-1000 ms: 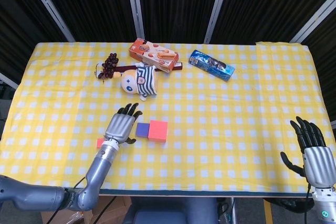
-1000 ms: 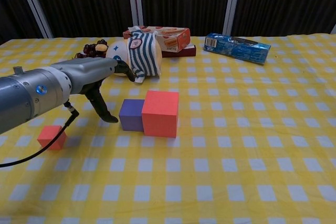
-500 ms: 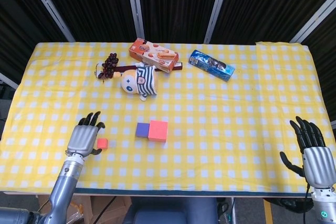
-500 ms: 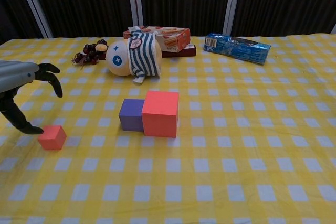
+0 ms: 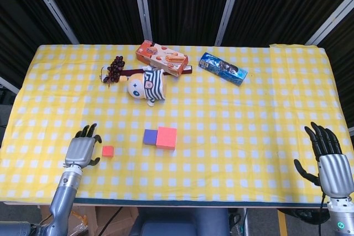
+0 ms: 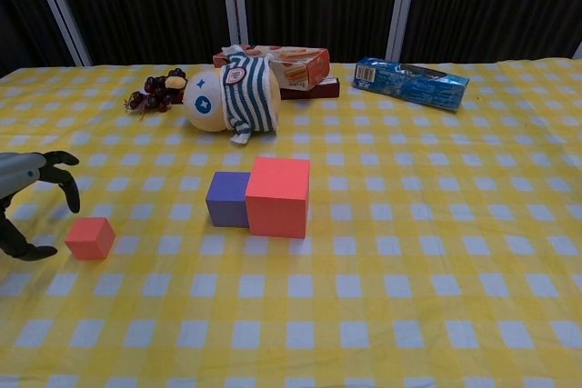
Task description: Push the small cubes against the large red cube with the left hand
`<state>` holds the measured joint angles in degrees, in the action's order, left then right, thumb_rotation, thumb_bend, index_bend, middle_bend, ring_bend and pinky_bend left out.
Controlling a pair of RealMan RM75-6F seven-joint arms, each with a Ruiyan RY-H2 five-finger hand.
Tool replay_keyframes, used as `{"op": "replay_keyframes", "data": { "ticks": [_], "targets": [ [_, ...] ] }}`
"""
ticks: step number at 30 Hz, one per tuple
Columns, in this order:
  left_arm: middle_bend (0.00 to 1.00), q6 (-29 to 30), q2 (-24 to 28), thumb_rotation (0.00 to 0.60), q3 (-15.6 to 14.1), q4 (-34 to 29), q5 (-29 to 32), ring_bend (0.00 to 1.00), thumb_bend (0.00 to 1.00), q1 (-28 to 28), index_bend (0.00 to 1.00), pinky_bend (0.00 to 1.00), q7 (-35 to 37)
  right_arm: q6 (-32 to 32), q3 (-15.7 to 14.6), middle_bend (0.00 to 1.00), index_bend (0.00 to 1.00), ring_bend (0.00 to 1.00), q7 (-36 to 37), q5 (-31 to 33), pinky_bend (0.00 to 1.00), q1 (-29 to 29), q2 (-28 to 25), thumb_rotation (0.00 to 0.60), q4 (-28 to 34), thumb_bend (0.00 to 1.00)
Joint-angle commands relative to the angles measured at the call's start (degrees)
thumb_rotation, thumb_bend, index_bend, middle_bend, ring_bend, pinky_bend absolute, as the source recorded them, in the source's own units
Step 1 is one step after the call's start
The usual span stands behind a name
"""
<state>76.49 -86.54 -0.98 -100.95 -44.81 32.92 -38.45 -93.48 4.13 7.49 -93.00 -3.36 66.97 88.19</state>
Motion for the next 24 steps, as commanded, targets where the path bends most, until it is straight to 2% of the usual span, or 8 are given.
{"op": "replay_keyframes", "data": {
  "ticks": [1,6,13,21,24],
  "targets": [
    [0.00,-0.65,-0.68,0.600,0.41,0.54,0.04,0.00,0.30,-0.16,0.36,0.14,-0.22,-0.26,0.05,0.00,0.00,0.00,0.25,-0.03,0.07,0.08,0.09,0.600,-0.12,0.36],
    [0.00,-1.75,-1.81,0.600,1.40,1.14,-0.22,0.00,0.31,-0.01,0.37,0.14,-0.51,-0.42,-0.06,0.00,0.00,0.00,0.41,-0.19,0.07,0.18,0.05,0.600,-0.04,0.36],
    [0.00,-2.48,-2.67,0.600,2.17,0.71,-0.81,0.00,0.38,0.02,0.42,0.14,-1.27,-0.56,-0.02,0.00,0.00,0.00,0.40,-0.21,0.07,0.22,0.05,0.600,0.08,0.36],
    [0.00,-2.84,-2.74,0.600,2.58,0.51,-0.60,0.00,0.38,-0.32,0.45,0.14,-2.33,-0.92,0.15,0.00,0.00,0.00,0.95,-0.23,0.07,0.26,0.14,0.600,-0.12,0.36],
    [0.00,-2.86,-2.63,0.600,4.13,0.16,-3.15,0.00,0.38,0.36,0.44,0.14,-1.38,-0.96,0.16,0.00,0.00,0.00,0.89,-0.30,0.07,0.24,0.20,0.600,-0.05,0.36]
  ]
}}
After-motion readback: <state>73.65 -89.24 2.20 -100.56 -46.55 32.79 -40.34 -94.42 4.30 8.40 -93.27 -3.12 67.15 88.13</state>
